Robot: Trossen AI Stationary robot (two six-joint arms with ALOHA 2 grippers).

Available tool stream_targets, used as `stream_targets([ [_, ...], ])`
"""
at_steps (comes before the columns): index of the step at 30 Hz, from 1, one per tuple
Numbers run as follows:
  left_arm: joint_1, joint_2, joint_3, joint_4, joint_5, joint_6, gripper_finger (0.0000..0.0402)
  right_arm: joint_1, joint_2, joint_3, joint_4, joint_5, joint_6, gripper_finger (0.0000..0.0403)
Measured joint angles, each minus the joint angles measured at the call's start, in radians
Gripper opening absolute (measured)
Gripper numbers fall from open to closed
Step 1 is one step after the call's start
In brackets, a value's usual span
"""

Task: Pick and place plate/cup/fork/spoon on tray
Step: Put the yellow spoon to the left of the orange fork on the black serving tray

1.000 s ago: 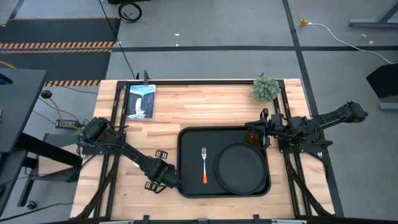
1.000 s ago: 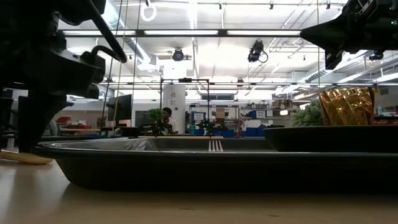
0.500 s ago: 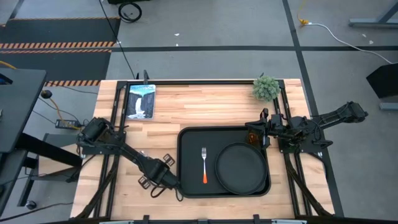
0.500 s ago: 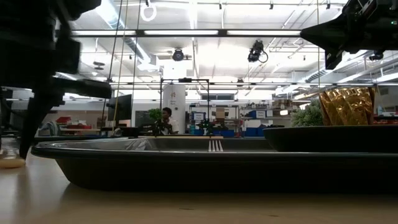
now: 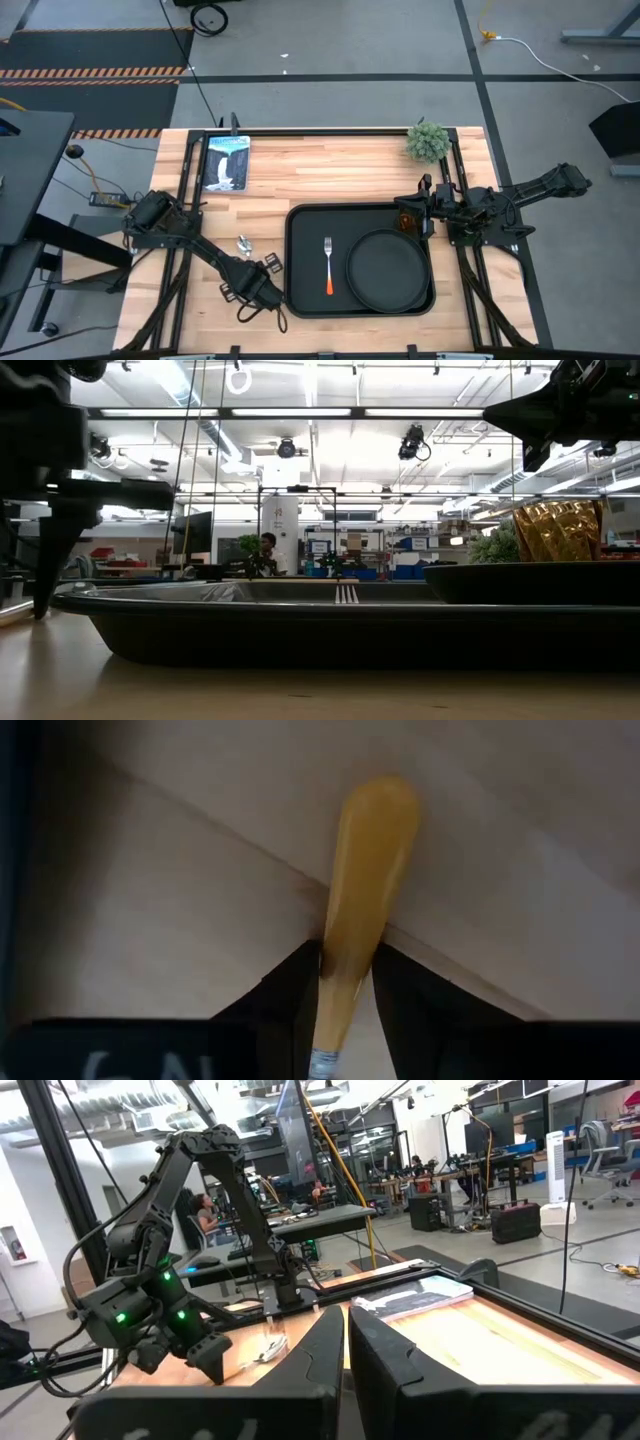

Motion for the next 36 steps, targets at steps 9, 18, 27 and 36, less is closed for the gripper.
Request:
stream_targets([
  [9,-0.005,0.003,0.07,0.008,-0.021,-0.234,0.0107,0.0,0.0,0.0,0.0,0.0,0.0,0.0027],
  [18,-0.01,0.001,0.144,-0.061,-0.034,-0.654,0.0108,0.0,0.0,0.0,0.0,0.0,0.0,0.0027],
  [27,0.002,0.001,0.145,-0.356,-0.014,-1.88,0.0093,0.0,0.0,0.0,0.0,0.0,0.0,0.0027],
  [36,-0.081,0.0,0.145,-0.322,0.018,-2.594,0.0077,0.0,0.0,0.0,0.0,0.0,0.0,0.0027],
])
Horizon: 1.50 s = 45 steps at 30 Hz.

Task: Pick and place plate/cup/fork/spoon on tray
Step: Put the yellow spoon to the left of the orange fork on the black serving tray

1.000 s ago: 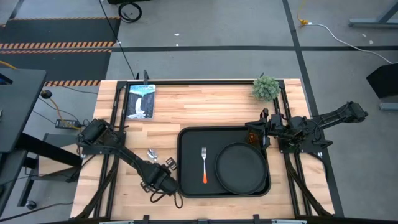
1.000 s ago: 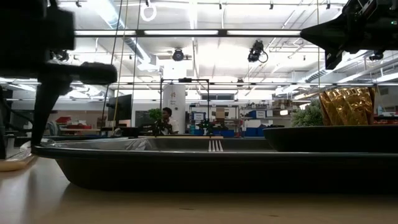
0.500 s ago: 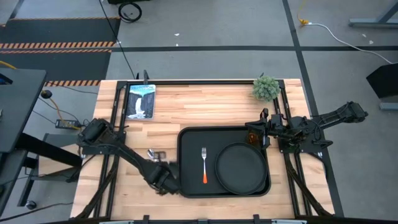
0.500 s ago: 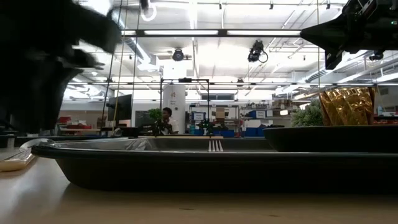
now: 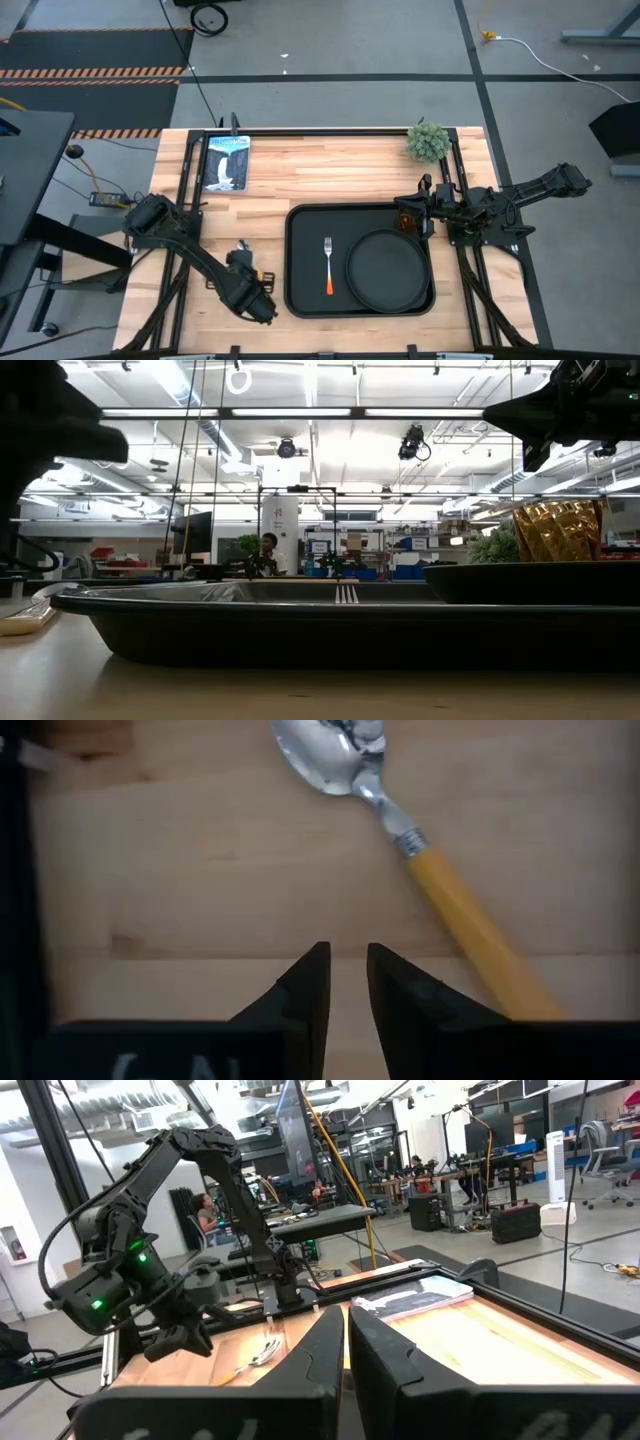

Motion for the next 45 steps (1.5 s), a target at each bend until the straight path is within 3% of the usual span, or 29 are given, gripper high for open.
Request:
stream_targets([
  [5,0.003,0.0,0.0,0.025,-0.078,-0.068,0.0111,0.0,0.0,0.0,0.0,0.0,0.0,0.0027],
  [11,0.05,0.046,-0.001,0.043,-0.075,-0.075,0.0163,0.0,0.0,0.0,0.0,0.0,0.0,0.0027],
  [16,0.079,0.066,-0.001,0.046,-0.077,-0.06,0.0178,0.0,0.0,0.0,0.0,0.0,0.0,0.0027],
  [24,0.091,0.078,-0.001,0.073,-0.105,-0.055,0.0167,0.0,0.0,0.0,0.0,0.0,0.0,0.0027],
  [37,0.088,0.119,-0.001,0.138,-0.066,-0.047,0.0162,0.0,0.0,0.0,0.002,0.0,0.0,0.0027],
  [45,0.078,0.118,-0.001,0.185,-0.036,-0.01,0.011,0.0,0.0,0.0,0.0,0.0,0.0,0.0027],
])
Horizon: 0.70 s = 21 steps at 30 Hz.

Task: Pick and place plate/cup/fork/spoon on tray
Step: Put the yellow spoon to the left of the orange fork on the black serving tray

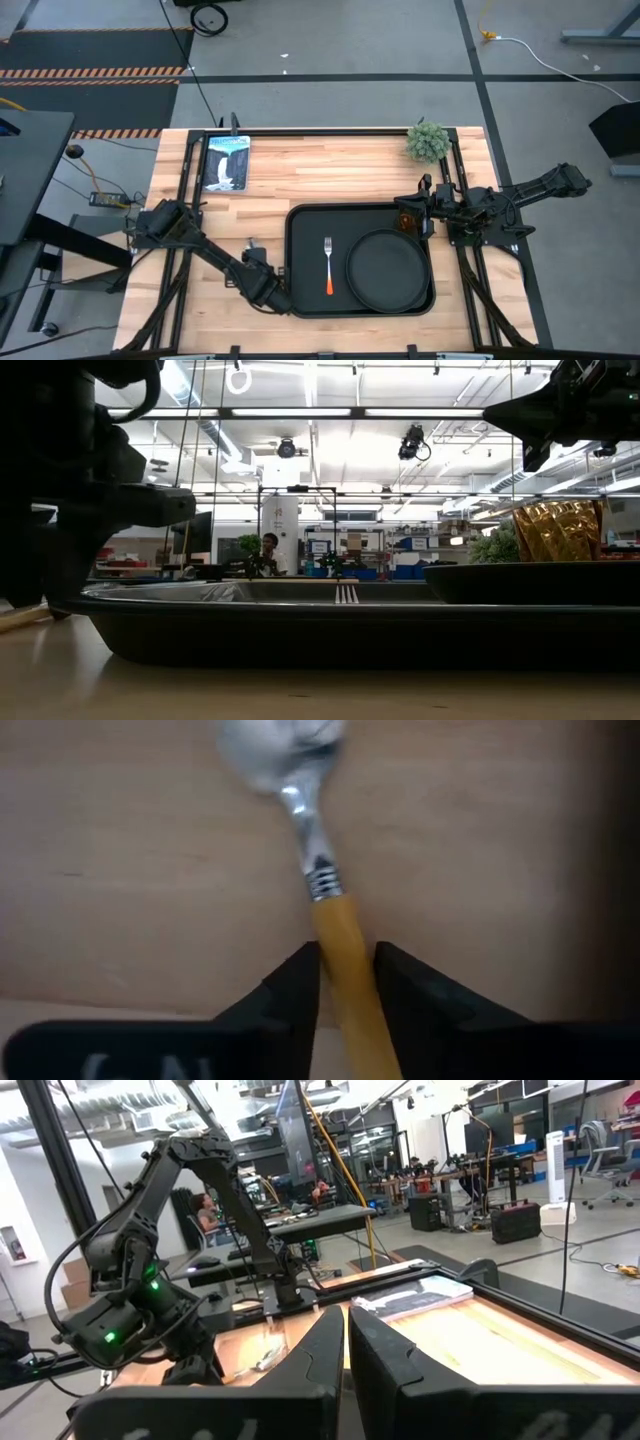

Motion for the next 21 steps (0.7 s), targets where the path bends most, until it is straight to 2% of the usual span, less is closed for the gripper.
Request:
stream_targets([
  [7,-0.03,-0.002,0.002,0.001,0.019,0.002,0.0055,0.0,0.0,0.0,0.0,0.0,0.0,0.0027],
  [15,-0.035,-0.02,-0.001,-0.049,0.018,0.001,0.0061,0.0,0.0,0.0,0.0,0.0,0.0,0.0027],
  [21,-0.021,-0.046,0.02,-0.072,-0.086,-0.01,0.0058,0.0,0.0,0.0,0.0,0.0,0.0,0.0027],
])
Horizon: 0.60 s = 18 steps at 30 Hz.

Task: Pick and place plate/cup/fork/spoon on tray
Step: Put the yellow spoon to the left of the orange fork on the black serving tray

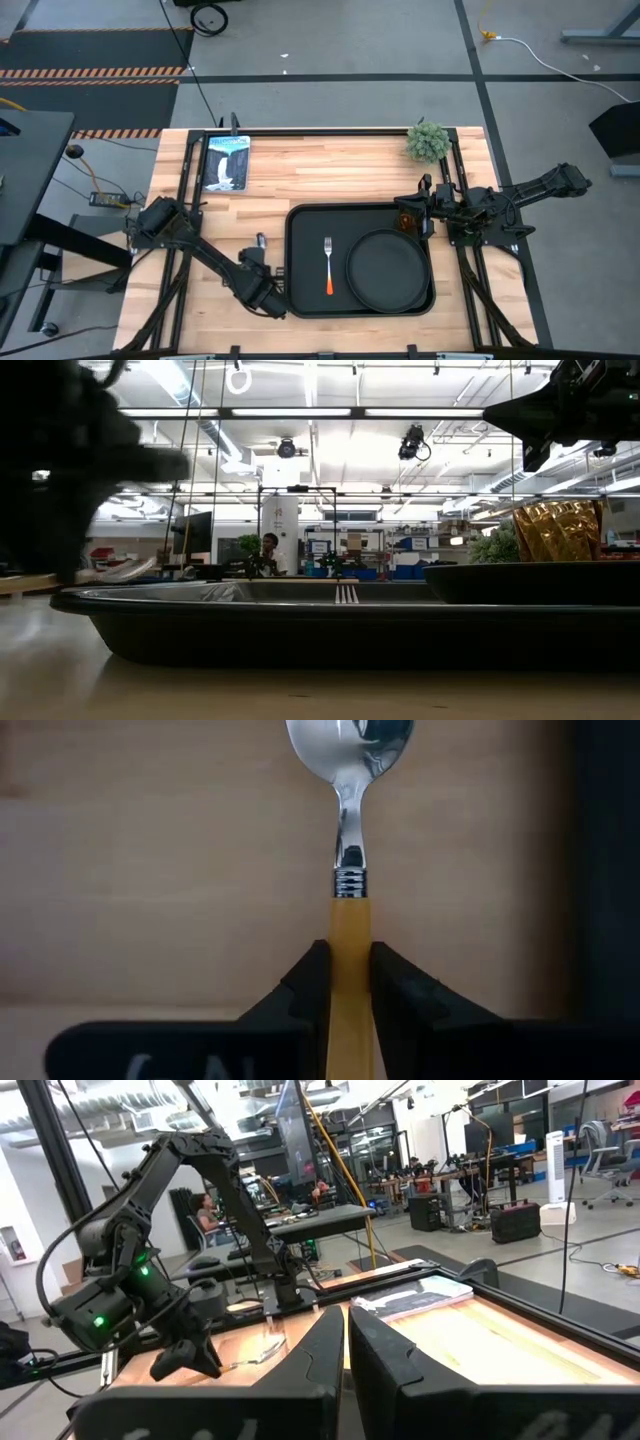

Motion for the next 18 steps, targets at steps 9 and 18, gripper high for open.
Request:
stream_targets([
  [9,0.083,-0.001,0.12,0.013,-0.191,0.121,0.006,0.0,0.0,0.0,0.0,0.0,0.0,0.0027],
  [18,0.172,0.018,0.161,0.261,-0.246,0.329,0.0063,0.0,0.0,0.0,0.0,0.0,0.0,0.0027],
])
